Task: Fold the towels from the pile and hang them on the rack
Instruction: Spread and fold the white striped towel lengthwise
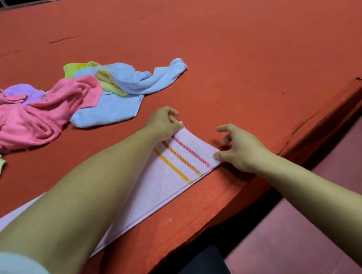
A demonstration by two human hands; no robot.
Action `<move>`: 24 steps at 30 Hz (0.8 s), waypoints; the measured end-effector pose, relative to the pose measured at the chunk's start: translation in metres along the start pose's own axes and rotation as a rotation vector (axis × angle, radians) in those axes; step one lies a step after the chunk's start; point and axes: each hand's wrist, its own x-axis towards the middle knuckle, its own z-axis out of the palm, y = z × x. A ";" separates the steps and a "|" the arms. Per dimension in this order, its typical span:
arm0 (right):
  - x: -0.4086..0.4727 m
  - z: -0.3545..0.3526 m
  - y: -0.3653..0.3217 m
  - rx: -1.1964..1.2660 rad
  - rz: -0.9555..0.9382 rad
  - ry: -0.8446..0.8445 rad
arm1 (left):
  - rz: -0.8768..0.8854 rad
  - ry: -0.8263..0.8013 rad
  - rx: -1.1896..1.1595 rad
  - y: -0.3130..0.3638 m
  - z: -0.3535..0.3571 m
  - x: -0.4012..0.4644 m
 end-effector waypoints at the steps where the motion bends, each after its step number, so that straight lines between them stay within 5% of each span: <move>1: -0.001 0.000 0.000 -0.064 -0.020 0.011 | 0.010 0.020 0.058 0.001 0.000 -0.002; 5: -0.011 0.000 -0.003 -0.123 -0.039 0.054 | 0.174 0.235 0.290 0.009 -0.017 -0.028; 11: -0.043 0.019 -0.042 -0.078 -0.343 0.089 | 0.310 0.198 0.161 -0.009 -0.040 -0.156; 19: -0.095 0.096 -0.123 -0.016 -0.676 -0.142 | 0.092 0.231 0.197 -0.075 -0.068 -0.353; 24: -0.111 0.129 -0.154 -0.005 -0.746 -0.192 | -0.077 0.399 0.196 -0.121 -0.097 -0.417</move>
